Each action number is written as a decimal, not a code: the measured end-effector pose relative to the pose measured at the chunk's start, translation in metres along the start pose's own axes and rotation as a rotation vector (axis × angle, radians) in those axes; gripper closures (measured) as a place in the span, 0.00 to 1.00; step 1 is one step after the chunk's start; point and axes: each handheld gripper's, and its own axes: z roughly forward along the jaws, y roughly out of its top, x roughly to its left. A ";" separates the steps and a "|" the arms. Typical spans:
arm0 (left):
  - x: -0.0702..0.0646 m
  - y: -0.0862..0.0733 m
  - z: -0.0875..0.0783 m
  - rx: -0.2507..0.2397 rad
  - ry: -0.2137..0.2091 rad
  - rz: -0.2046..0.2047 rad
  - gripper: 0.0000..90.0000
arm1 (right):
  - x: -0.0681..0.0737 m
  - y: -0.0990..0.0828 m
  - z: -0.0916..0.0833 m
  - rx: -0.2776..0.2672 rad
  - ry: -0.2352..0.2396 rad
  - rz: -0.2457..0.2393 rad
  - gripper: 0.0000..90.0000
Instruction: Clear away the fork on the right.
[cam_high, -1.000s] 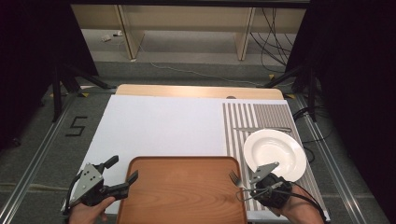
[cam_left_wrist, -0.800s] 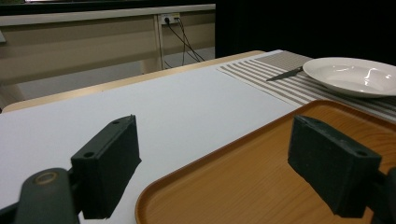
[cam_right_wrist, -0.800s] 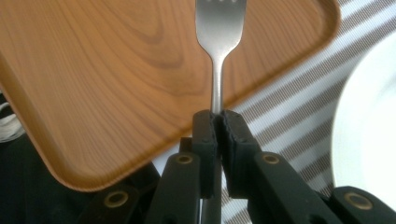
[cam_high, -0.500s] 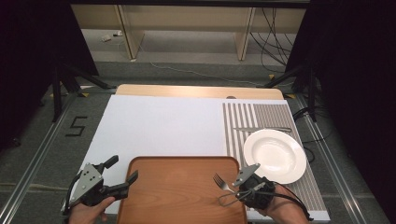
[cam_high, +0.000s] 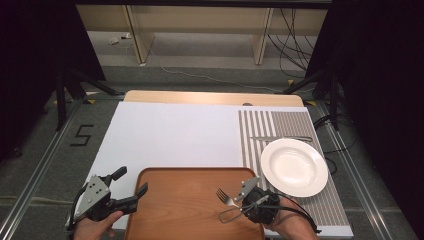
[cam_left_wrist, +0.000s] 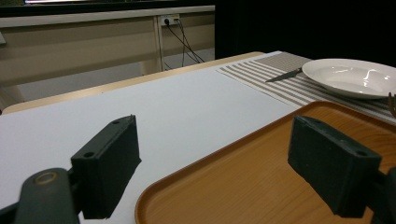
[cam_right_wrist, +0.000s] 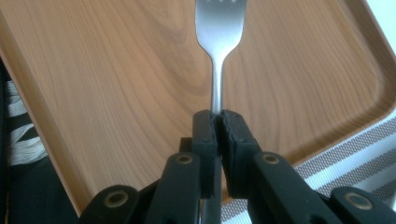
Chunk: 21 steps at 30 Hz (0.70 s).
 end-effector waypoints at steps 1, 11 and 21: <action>0.000 0.000 0.000 0.000 0.000 0.001 0.18 | 0.002 0.002 0.002 0.006 0.000 0.004 0.95; 0.000 0.000 0.000 -0.002 0.000 0.002 0.18 | 0.008 0.011 0.016 0.043 0.017 0.017 0.95; 0.000 0.000 0.000 -0.001 -0.001 0.000 0.18 | 0.011 0.018 0.028 0.080 0.019 0.032 0.95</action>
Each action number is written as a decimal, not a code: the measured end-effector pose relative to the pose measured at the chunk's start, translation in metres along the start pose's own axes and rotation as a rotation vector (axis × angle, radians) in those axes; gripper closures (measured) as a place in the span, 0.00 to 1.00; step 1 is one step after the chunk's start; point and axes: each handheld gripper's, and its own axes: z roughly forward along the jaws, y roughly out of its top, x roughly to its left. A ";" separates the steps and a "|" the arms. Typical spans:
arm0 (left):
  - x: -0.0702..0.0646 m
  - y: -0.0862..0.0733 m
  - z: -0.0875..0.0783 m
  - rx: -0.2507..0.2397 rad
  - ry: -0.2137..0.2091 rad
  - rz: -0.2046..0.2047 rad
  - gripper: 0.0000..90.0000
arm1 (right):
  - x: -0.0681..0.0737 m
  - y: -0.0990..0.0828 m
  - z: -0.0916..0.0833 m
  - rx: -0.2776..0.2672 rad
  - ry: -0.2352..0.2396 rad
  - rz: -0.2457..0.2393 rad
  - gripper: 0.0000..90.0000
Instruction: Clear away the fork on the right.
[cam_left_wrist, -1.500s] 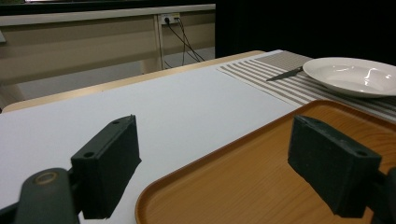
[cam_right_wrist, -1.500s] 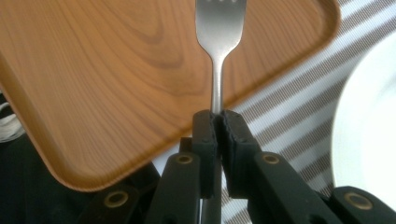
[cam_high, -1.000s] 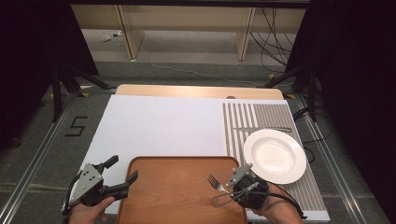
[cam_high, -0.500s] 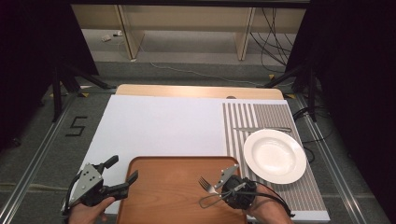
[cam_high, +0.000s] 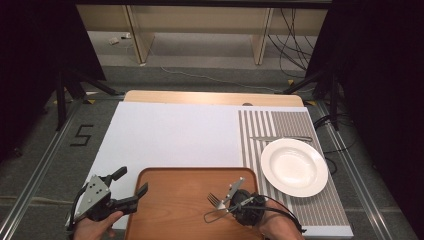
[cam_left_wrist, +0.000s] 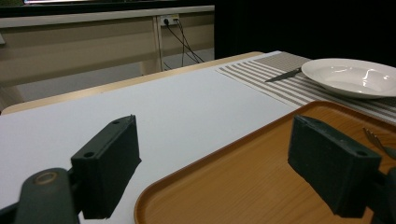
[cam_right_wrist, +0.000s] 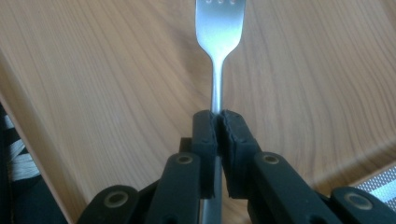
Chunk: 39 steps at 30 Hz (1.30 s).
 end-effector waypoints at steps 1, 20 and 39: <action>0.000 0.000 0.000 0.000 0.000 0.000 0.18 | 0.000 0.000 0.000 0.000 0.000 0.000 0.95; 0.000 0.000 0.000 0.000 -0.001 -0.001 0.18 | 0.004 0.016 0.022 0.067 0.023 0.026 0.95; 0.000 0.000 0.000 -0.002 -0.004 0.004 0.18 | 0.011 0.020 0.009 -0.159 0.053 0.069 0.63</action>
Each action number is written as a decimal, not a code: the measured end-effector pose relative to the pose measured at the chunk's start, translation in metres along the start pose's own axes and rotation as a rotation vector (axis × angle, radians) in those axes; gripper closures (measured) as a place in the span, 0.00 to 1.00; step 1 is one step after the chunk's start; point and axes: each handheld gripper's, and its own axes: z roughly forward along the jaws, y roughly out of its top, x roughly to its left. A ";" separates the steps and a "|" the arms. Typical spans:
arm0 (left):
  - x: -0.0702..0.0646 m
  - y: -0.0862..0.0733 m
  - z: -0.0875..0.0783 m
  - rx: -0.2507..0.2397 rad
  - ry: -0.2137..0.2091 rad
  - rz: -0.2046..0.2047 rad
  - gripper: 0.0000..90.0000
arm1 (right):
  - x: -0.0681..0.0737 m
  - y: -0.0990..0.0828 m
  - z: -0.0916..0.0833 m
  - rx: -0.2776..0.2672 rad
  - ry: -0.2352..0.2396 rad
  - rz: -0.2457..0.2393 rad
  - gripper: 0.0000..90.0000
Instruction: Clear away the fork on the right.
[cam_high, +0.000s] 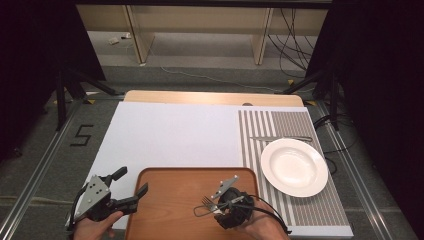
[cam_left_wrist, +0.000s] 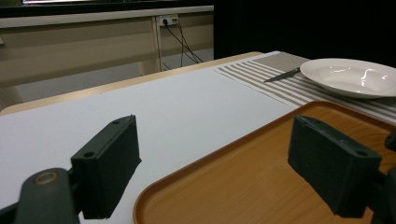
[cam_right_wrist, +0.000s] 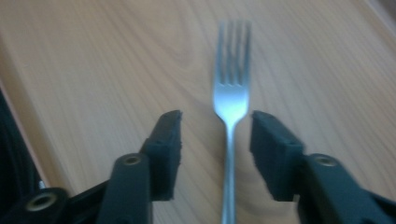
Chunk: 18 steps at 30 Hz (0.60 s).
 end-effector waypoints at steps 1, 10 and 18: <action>0.000 0.000 0.000 -0.001 0.000 0.000 0.18 | 0.002 0.000 0.002 0.000 0.003 -0.015 0.67; 0.000 0.000 0.000 0.000 0.004 0.001 0.18 | 0.007 0.001 0.014 0.016 -0.022 -0.063 0.93; 0.001 0.000 0.000 0.002 0.007 0.002 0.18 | 0.010 0.001 0.019 0.048 -0.031 -0.110 1.00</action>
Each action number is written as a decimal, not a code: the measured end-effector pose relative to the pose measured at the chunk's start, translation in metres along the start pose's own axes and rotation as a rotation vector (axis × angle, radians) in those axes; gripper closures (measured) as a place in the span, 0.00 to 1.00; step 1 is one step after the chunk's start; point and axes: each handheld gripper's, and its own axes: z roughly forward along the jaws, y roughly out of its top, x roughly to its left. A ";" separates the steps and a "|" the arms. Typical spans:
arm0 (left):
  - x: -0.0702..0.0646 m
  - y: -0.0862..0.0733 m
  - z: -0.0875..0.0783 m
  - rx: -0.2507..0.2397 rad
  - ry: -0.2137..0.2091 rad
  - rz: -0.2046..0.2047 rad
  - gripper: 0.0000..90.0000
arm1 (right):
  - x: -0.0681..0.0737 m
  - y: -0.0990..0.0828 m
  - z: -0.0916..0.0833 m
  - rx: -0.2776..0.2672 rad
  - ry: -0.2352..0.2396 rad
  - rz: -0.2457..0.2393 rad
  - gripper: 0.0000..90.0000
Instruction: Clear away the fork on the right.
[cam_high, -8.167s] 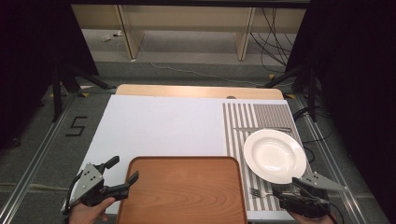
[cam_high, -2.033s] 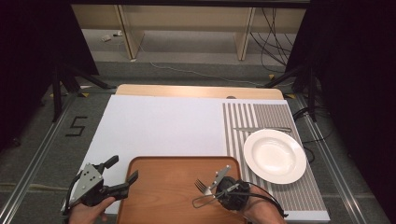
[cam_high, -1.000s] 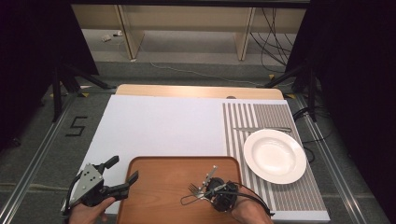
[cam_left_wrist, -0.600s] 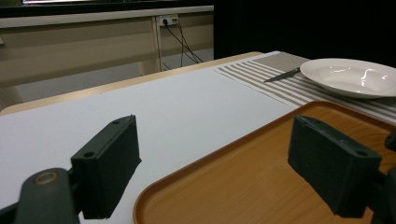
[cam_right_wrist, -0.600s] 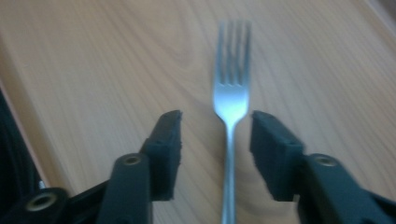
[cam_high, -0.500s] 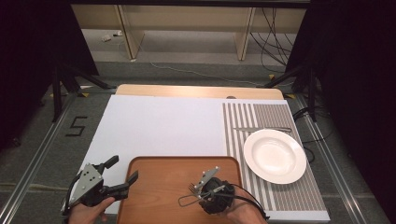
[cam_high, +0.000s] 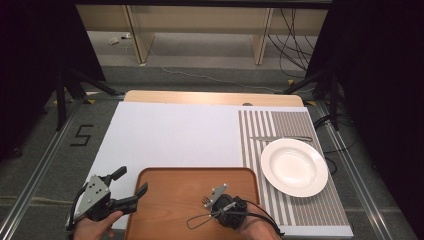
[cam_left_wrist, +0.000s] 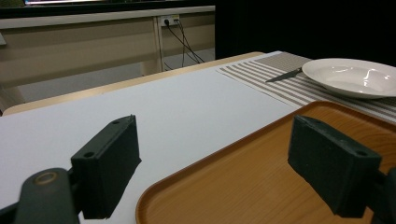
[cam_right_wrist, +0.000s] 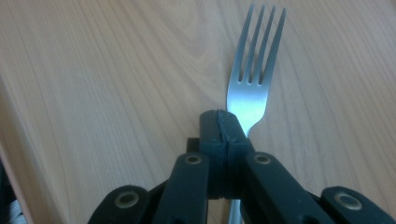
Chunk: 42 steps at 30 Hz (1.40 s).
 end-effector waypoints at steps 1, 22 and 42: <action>0.000 0.000 0.000 0.001 -0.001 0.000 0.18 | 0.000 0.000 0.001 0.003 -0.002 0.001 1.00; 0.000 0.000 0.000 -0.002 -0.001 0.000 0.18 | -0.011 -0.006 0.003 0.054 -0.070 0.020 1.00; 0.000 0.001 -0.001 -0.004 0.000 0.001 0.18 | -0.038 -0.025 -0.005 0.081 -0.124 0.139 1.00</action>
